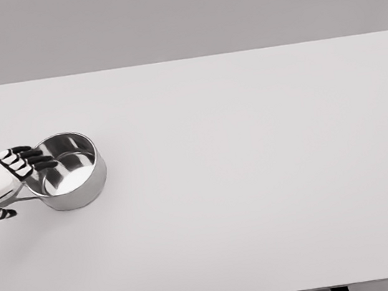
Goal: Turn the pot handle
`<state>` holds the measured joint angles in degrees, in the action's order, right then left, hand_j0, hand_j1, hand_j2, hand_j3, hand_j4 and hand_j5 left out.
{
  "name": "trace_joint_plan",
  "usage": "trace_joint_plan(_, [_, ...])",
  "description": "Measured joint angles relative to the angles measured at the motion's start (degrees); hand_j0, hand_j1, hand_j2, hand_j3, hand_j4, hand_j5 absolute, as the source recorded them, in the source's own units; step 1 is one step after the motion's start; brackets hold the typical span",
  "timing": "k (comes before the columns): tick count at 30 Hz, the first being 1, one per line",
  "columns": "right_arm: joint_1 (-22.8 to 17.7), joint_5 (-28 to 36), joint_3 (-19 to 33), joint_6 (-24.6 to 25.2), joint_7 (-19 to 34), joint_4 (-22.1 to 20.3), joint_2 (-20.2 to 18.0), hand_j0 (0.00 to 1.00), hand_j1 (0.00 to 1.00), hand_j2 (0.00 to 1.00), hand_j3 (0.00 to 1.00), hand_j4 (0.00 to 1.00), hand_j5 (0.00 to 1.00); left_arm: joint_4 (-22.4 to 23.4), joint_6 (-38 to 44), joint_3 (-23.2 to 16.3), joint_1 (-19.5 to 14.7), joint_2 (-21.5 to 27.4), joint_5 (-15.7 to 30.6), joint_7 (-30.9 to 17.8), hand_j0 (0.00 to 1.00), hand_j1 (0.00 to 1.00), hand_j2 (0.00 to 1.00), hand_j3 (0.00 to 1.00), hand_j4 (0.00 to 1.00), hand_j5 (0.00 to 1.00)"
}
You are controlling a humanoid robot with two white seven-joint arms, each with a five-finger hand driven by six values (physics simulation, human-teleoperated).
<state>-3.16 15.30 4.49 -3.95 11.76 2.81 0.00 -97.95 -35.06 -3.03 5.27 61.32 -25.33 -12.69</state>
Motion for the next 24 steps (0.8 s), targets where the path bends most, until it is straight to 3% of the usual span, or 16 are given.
trace_joint_plan(24, [0.0, 0.0, 0.0, 0.0, 0.0, 0.0, 0.0, 1.00, 1.00, 1.00, 1.00, 1.00, 1.00, 4.0, 0.0, 2.1, 1.2, -0.3, -0.8, 0.0, 1.00, 1.00, 1.00, 1.00, 1.00, 1.00])
